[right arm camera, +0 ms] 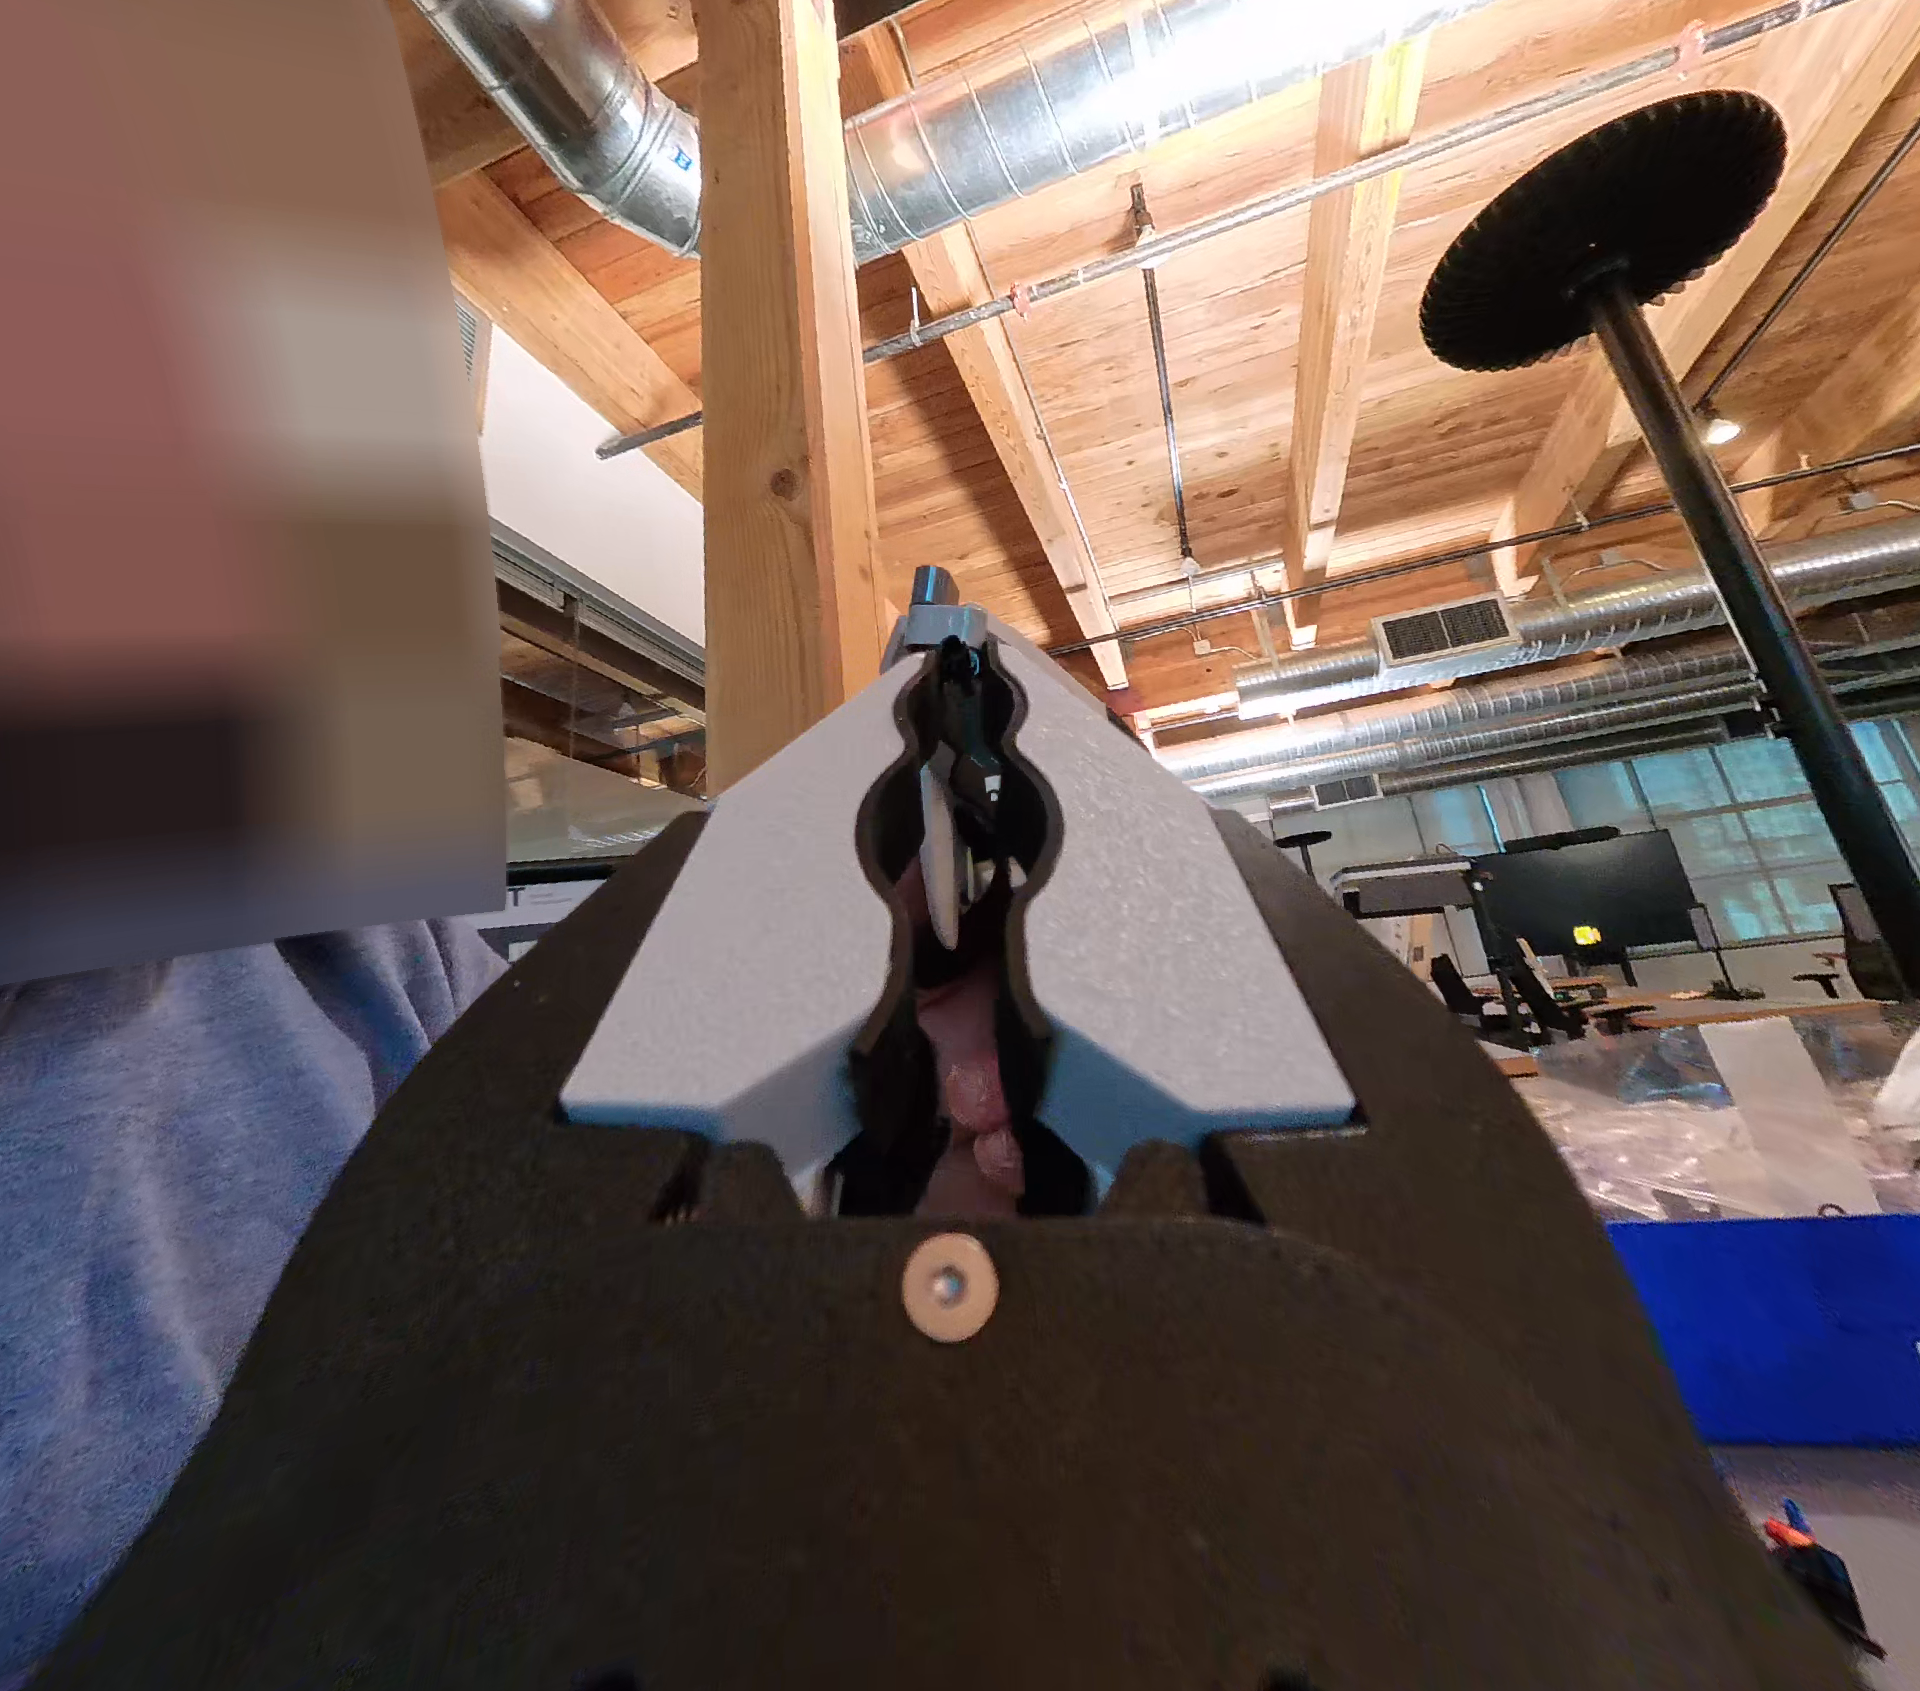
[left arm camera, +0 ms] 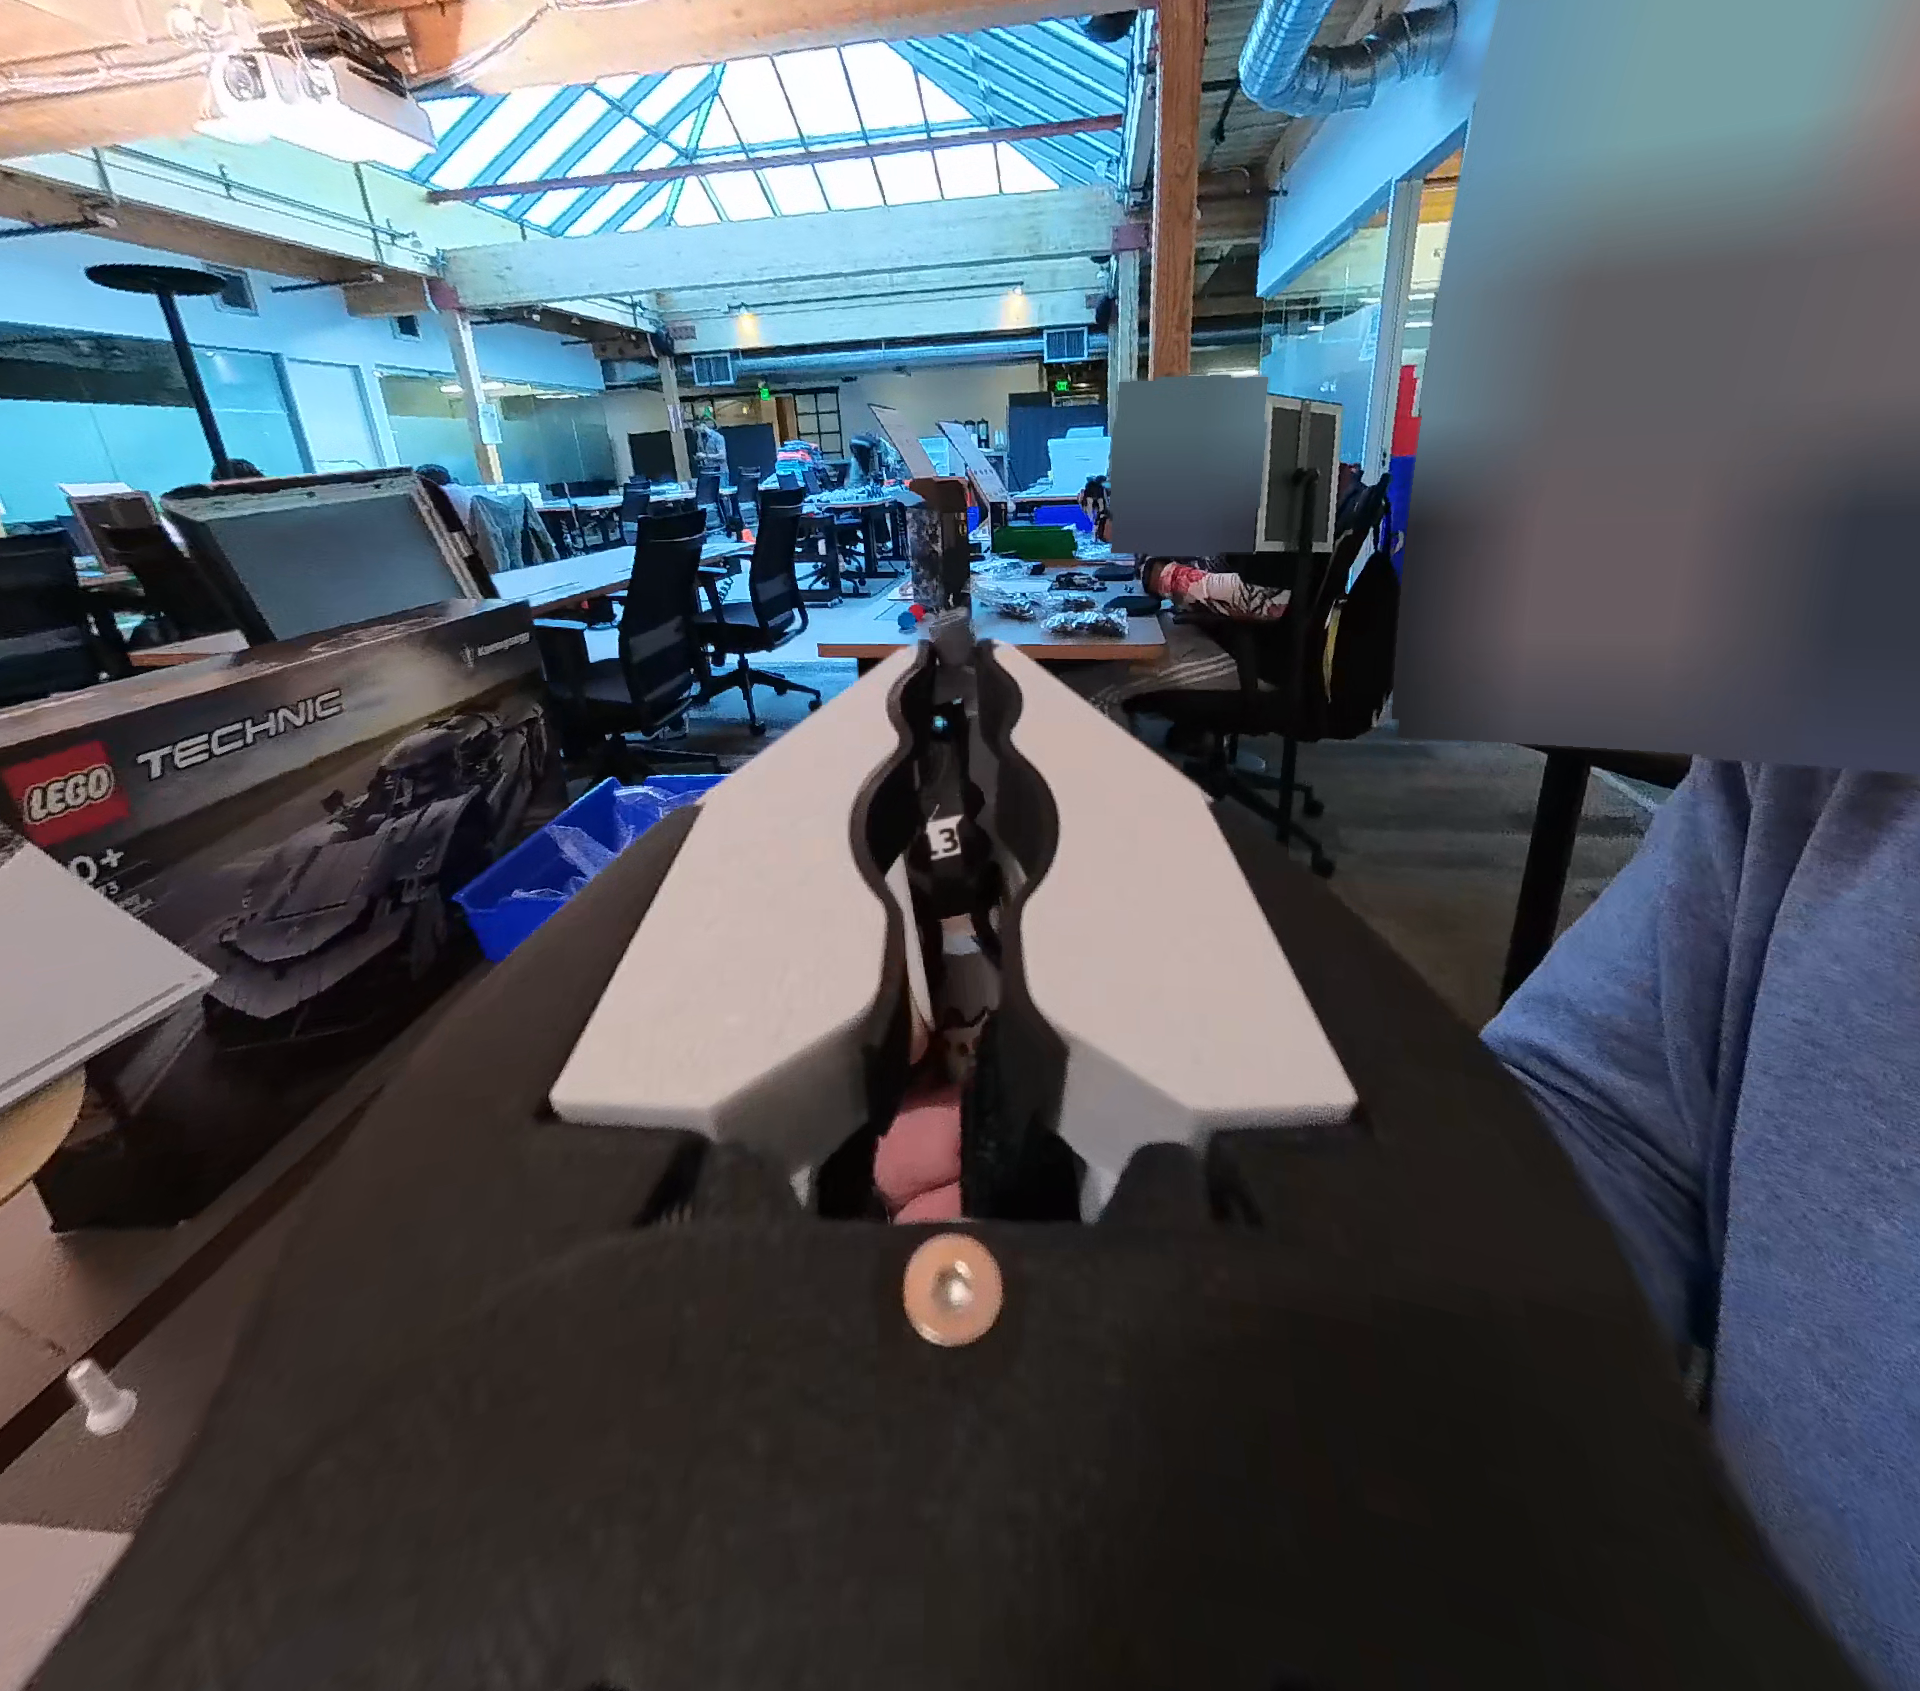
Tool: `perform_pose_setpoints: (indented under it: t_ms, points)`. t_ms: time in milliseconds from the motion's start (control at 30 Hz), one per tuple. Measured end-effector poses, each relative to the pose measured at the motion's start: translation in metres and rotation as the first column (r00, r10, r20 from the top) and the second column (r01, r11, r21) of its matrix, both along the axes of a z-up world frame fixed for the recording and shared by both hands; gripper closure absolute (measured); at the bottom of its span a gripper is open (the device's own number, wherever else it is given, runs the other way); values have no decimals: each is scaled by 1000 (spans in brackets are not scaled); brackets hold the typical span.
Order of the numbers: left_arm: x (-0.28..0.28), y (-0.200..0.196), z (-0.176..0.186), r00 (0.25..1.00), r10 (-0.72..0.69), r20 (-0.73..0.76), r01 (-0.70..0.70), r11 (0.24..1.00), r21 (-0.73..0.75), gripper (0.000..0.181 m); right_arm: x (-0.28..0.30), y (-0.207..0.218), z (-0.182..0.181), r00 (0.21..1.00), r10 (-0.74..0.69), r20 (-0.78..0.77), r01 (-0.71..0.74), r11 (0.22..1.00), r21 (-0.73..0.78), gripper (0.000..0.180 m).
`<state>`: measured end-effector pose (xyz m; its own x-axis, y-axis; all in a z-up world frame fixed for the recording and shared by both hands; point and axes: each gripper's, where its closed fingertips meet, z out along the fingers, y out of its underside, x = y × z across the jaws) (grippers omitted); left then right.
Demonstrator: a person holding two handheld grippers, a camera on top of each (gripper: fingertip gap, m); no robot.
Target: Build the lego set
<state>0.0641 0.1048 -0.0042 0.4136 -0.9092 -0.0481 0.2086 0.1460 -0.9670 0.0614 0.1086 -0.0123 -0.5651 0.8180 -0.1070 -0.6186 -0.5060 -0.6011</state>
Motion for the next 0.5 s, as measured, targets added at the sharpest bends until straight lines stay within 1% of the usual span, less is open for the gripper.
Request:
perform_pose_setpoints:
  t_ms: [67,333,433,500]
  points:
    - [-3,1,-1,1000,-2,19,2,1000,-9,175,-3,1,-1,1000,-21,15,21,1000,0,175]
    - [-13,2,-6,998,4,65,-4,1000,-3,176,-13,2,-7,999,-6,42,7,1000,-22,174]
    - [-23,0,-3,996,22,89,-24,1000,20,176,-17,6,-10,998,-7,63,9,999,-36,171]
    - [-33,0,-1,994,61,92,-66,996,55,176,-19,10,-12,995,-29,92,33,998,-44,167]
